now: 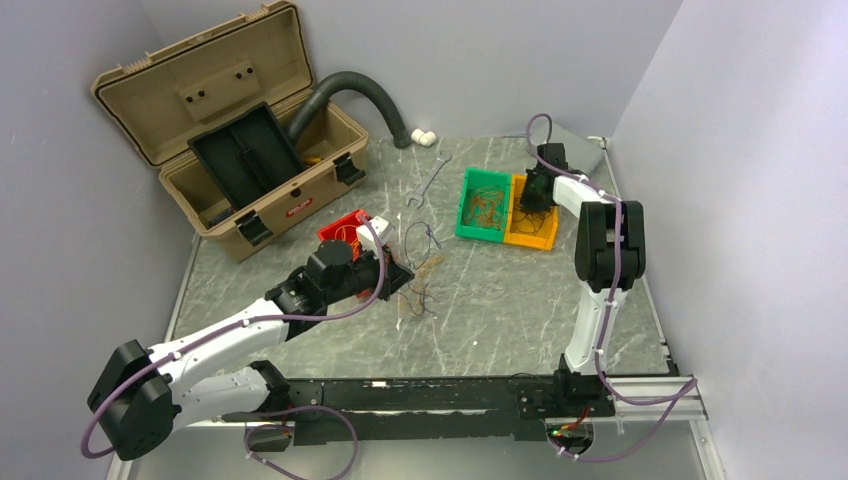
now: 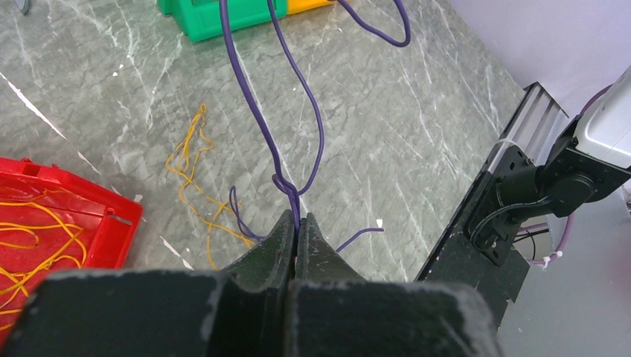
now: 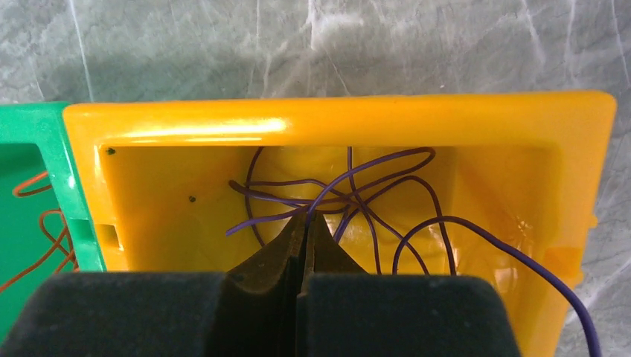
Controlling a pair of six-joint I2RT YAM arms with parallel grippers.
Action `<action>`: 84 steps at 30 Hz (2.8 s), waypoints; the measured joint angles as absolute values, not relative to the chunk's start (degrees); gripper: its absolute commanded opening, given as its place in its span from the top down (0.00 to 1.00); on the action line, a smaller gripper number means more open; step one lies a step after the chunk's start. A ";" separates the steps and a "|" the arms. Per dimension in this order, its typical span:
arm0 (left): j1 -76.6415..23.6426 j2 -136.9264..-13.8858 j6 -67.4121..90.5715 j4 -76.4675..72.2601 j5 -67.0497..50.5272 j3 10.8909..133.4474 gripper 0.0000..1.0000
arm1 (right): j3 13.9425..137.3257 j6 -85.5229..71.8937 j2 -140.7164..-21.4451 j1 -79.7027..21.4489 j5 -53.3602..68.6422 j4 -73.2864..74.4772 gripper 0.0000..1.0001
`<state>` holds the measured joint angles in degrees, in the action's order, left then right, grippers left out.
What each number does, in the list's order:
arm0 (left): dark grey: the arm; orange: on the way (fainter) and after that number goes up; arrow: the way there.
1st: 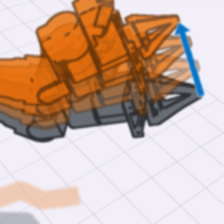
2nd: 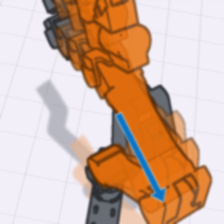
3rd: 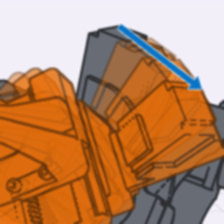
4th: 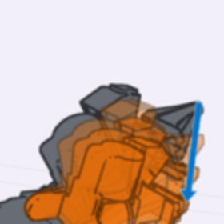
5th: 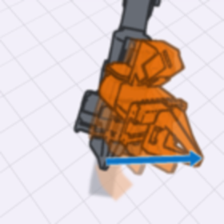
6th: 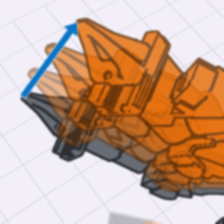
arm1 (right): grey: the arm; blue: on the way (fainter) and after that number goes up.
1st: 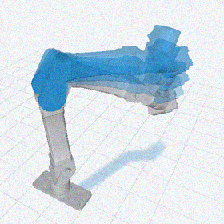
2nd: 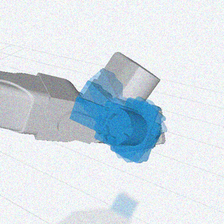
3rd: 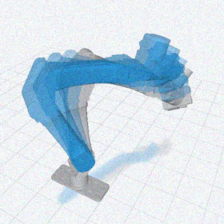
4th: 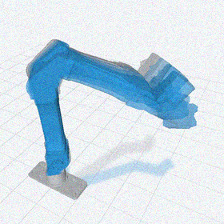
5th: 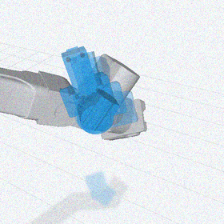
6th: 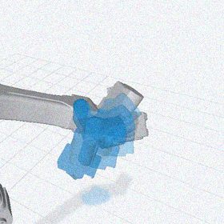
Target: Untangle the cables
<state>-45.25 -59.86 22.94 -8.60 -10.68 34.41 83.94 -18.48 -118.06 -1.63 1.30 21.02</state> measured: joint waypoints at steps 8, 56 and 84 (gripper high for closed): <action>-45.25 -59.70 22.94 -8.23 -10.66 34.41 1.00 | 83.81 -19.94 -117.97 -1.63 1.04 20.91 0.73; -45.25 -52.84 20.45 -2.35 -9.10 36.97 1.00 | 47.55 -53.32 -92.25 -35.55 3.03 0.67 0.02; -45.25 -40.51 17.30 16.88 -2.13 56.38 1.00 | 52.18 -66.26 -96.12 -38.57 -12.51 6.22 1.00</action>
